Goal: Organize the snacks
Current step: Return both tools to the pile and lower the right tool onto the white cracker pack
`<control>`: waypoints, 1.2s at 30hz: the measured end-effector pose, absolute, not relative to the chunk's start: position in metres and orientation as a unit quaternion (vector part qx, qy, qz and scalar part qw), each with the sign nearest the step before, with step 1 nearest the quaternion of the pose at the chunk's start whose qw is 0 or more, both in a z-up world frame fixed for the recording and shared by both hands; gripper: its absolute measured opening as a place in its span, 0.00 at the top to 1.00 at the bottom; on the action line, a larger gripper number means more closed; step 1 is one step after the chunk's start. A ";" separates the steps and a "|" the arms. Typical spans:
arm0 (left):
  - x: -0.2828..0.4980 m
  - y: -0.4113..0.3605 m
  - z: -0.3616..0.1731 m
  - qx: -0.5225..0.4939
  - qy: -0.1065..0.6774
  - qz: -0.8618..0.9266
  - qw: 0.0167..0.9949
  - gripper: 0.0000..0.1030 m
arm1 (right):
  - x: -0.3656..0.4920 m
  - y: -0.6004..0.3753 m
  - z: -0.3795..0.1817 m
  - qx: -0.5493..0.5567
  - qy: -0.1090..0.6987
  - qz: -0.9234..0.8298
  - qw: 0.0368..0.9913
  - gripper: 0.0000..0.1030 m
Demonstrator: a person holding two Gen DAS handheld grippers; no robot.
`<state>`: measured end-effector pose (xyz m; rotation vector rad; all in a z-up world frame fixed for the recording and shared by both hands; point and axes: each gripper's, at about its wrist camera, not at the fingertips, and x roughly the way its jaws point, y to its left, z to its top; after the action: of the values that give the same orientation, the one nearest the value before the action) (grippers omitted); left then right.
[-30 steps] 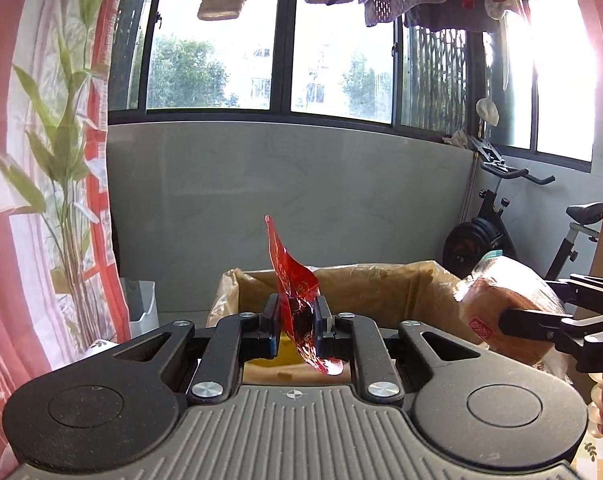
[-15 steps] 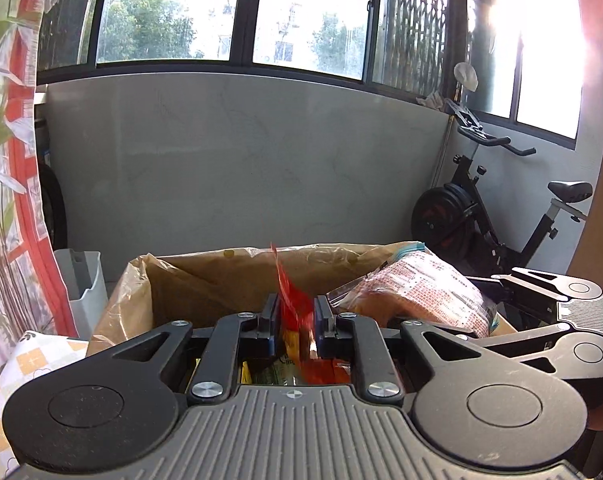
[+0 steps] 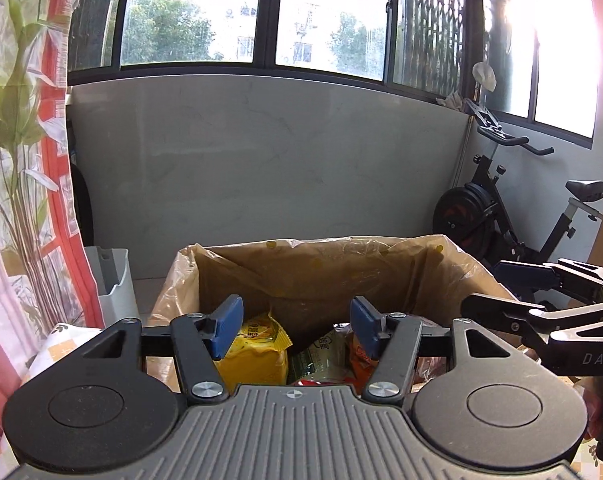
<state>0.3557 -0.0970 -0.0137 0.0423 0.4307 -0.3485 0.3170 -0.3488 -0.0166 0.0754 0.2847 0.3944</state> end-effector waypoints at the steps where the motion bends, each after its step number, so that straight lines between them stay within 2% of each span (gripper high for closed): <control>1: 0.352 -0.093 -0.012 0.020 0.211 -0.168 0.963 0.40 | 0.313 -0.349 -0.017 0.037 0.142 0.196 0.970 0.23; 8: 0.315 -0.063 -0.017 0.011 0.207 -0.145 0.967 0.40 | 0.277 -0.354 -0.033 0.007 0.139 0.206 0.969 0.24; 12: 0.292 -0.048 -0.032 0.011 0.202 -0.132 0.970 0.40 | 0.257 -0.362 -0.049 0.006 0.139 0.209 0.968 0.31; 18: 0.272 -0.034 -0.063 -0.006 0.215 -0.111 0.970 0.40 | 0.230 -0.366 -0.074 -0.017 0.140 0.202 0.969 0.31; 36: 0.246 -0.038 -0.128 -0.025 0.288 -0.123 0.950 0.40 | 0.216 -0.381 -0.168 -0.005 0.273 0.148 0.951 0.33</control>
<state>0.2456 -0.0381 -0.1279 -0.0503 0.5850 -0.2496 0.2157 -0.3815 -0.1678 -0.0109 0.5548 0.3000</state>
